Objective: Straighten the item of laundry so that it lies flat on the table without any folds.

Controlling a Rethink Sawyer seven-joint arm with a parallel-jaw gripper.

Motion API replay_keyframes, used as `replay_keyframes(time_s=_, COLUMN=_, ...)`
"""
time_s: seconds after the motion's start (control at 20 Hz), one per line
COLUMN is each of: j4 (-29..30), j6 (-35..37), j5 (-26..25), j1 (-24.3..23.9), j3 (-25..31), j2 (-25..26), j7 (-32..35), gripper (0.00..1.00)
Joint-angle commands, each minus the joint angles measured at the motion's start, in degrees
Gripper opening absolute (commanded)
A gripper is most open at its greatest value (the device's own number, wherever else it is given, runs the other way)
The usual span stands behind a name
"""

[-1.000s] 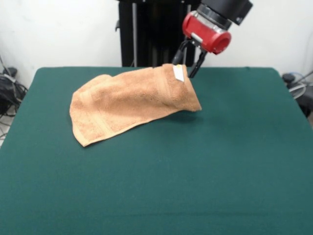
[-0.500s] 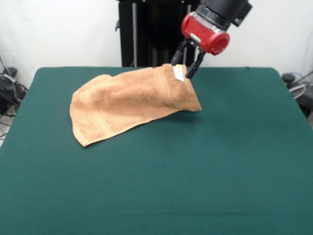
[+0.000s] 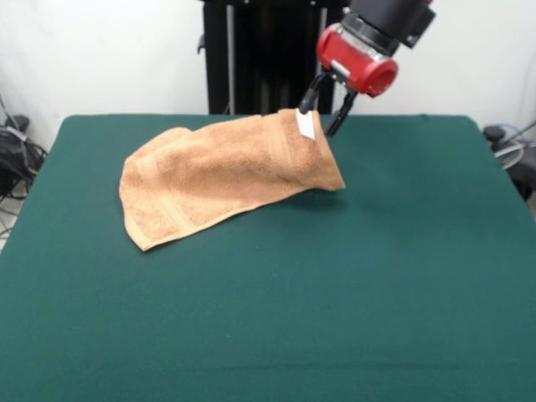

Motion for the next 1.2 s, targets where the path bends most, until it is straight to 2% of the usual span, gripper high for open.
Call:
replay_keyframes(time_s=0.05, j4=-3.0, j6=15.2, j5=-11.2, j1=-2.1, j3=5.1, j2=0.9, j7=-1.9, gripper=1.00)
replay_keyframes(time_s=0.3, j4=-5.0, j6=18.8, j5=-24.0, j1=-6.0, j3=7.0, j2=-0.6, j7=-8.6, gripper=1.00)
replay_keyframes(time_s=0.45, j4=-5.8, j6=19.6, j5=-30.7, j1=-8.2, j3=8.5, j2=-2.0, j7=-9.2, gripper=1.00)
replay_keyframes(time_s=0.6, j4=-6.6, j6=19.2, j5=-36.9, j1=-12.3, j3=12.4, j2=-3.7, j7=-10.2, gripper=1.00)
replay_keyframes(time_s=0.75, j4=-7.5, j6=19.3, j5=-40.7, j1=-13.9, j3=13.9, j2=-4.2, j7=-8.0, gripper=1.00)
replay_keyframes(time_s=0.9, j4=-10.2, j6=19.8, j5=-43.1, j1=-13.4, j3=12.6, j2=-2.7, j7=-3.8, gripper=1.00)
replay_keyframes(time_s=1.2, j4=-13.7, j6=18.9, j5=-43.8, j1=-10.2, j3=9.7, j2=-0.1, j7=3.4, gripper=1.00)
